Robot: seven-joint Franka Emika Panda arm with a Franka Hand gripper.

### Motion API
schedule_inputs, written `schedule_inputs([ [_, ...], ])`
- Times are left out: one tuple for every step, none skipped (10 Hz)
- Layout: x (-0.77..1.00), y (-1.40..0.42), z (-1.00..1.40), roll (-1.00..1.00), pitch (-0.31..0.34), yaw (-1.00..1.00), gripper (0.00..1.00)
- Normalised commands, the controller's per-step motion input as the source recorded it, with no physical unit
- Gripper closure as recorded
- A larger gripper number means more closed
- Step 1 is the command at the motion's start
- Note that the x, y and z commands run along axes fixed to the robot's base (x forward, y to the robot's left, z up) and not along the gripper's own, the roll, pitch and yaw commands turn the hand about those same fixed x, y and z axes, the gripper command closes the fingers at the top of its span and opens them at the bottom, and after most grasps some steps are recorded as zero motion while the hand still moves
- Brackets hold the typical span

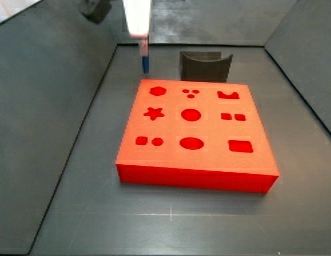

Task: Pick up the square-circle object. Move up. Rotate the square-circle object. Move to above the board. Insert the square-circle object.
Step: Move to above the board.

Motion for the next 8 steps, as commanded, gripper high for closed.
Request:
schedule_inputs([
  [0.05, 0.1, 1.0, -0.08, 0.067, -0.01, 1.0],
  [0.05, 0.09, 1.0, -0.08, 0.078, -0.03, 1.0],
  [0.05, 0.09, 1.0, -0.08, 0.082, -0.04, 1.0],
  [0.05, 0.09, 1.0, -0.08, 0.089, -0.05, 1.0],
  [0.05, 0.09, 1.0, -0.07, 0.087, -0.05, 1.0],
  [0.04, 0.09, 1.0, -0.07, 0.085, -0.06, 1.0],
  [0.04, 0.09, 1.0, -0.07, 0.085, -0.06, 1.0],
  [0.04, 0.09, 1.0, -0.06, 0.086, -0.06, 1.0],
])
